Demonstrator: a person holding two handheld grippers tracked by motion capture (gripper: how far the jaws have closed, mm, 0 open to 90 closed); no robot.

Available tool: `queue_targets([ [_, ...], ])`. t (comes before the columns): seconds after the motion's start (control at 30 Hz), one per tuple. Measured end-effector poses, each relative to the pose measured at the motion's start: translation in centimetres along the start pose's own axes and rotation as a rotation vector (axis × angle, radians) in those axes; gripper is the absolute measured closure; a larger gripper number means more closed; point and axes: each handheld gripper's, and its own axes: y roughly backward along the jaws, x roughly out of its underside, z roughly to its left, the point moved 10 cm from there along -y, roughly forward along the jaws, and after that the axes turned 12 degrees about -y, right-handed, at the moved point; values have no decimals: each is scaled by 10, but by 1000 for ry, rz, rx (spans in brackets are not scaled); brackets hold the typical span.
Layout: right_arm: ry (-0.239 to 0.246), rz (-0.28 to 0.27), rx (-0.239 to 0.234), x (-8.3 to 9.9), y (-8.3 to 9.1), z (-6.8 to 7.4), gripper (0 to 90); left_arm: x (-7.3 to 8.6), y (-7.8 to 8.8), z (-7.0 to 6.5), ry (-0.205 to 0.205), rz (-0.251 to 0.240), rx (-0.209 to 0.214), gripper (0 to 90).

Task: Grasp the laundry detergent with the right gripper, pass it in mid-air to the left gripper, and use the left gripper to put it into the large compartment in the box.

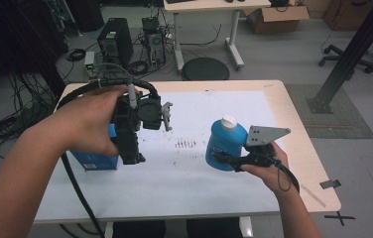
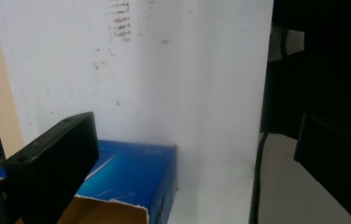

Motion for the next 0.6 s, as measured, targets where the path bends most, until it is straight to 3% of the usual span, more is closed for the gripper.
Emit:
queue_targets([
  [0.1, 34, 27, -40, -9, -5, 20, 456, -7, 1, -1, -15, 4, 11, 4],
  [0.37, 87, 77, -106, -8, -28, 45, 455, -19, 1, -1, -31, 21, 18, 4],
  [0.6, 96, 92, -168, -4, -47, 63, 454, -24, -1, -1, -30, 8, 38, 4],
])
